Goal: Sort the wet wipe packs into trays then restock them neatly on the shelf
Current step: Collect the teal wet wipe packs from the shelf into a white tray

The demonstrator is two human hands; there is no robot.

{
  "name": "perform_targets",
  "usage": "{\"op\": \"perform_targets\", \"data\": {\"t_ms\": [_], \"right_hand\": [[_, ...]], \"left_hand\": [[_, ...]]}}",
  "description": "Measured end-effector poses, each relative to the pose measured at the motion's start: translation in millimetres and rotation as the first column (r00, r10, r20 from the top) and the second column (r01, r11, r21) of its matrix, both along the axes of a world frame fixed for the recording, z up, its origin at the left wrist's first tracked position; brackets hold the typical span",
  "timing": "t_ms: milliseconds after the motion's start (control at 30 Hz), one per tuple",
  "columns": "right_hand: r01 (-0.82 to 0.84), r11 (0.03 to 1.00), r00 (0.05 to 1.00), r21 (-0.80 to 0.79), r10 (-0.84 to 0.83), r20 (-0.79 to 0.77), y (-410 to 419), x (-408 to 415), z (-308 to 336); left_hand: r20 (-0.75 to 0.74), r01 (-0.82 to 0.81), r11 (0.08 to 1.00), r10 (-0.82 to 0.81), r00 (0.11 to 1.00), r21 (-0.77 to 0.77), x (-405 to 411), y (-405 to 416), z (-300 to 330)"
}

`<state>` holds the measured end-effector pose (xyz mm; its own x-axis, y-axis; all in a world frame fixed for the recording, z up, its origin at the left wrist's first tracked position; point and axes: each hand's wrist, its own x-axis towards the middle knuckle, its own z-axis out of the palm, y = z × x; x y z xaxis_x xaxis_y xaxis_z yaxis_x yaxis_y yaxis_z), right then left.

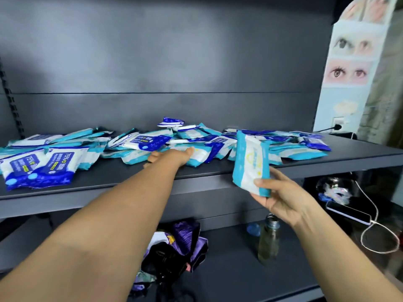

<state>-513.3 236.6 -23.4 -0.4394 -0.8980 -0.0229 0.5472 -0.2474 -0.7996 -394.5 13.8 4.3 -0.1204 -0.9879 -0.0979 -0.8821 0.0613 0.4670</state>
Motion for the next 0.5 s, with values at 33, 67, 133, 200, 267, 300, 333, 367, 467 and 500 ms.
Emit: {"op": "perform_targets", "data": {"t_ms": [33,67,133,200,267,300,333,367,467,500], "right_hand": [[-0.019,1.000,1.000,0.011,0.019,-0.015,6.8,-0.6,-4.6],[-0.028,0.999,0.999,0.017,0.028,-0.020,14.8,-1.9,-8.5],[-0.026,0.999,1.000,0.025,0.026,-0.015,28.3,-4.1,-14.9],[-0.025,0.999,0.999,0.028,0.024,0.020,35.4,-3.1,-19.5],[-0.032,0.999,0.997,0.010,0.031,0.069,40.8,2.1,-23.6],[-0.030,1.000,0.996,0.006,0.029,0.085,42.2,5.4,-25.5],[-0.027,1.000,0.996,0.013,0.026,0.091,44.3,9.3,-27.5],[-0.026,0.999,0.996,0.023,0.024,0.085,46.4,13.2,-29.1],[-0.014,0.998,0.999,0.060,0.011,0.044,53.9,29.9,-31.3],[-0.005,0.998,0.999,0.059,0.002,0.044,55.4,38.7,-33.0]], "left_hand": [[0.058,-0.016,1.000,0.017,0.998,-0.013,-6.0,-8.7,-4.2],[0.095,-0.017,0.999,0.020,0.995,-0.032,-11.4,-15.4,-7.6],[0.076,0.011,0.998,-0.007,0.997,-0.057,-17.1,-19.3,-8.7],[-0.068,0.032,0.996,-0.037,0.997,-0.081,-19.4,-15.0,-7.9],[-0.190,0.054,0.992,-0.076,0.979,-0.116,-17.9,-3.5,-8.1],[-0.227,0.071,0.989,-0.100,0.969,-0.133,-15.6,2.8,-8.8],[-0.271,0.089,0.984,-0.129,0.954,-0.154,-11.7,11.0,-9.4],[-0.343,0.101,0.977,-0.162,0.925,-0.187,-6.4,20.8,-8.9],[-0.669,0.084,0.947,-0.281,0.688,-0.311,18.4,51.7,-10.1],[-0.777,0.075,0.944,-0.307,0.550,-0.321,32.7,65.8,-12.5]]}}
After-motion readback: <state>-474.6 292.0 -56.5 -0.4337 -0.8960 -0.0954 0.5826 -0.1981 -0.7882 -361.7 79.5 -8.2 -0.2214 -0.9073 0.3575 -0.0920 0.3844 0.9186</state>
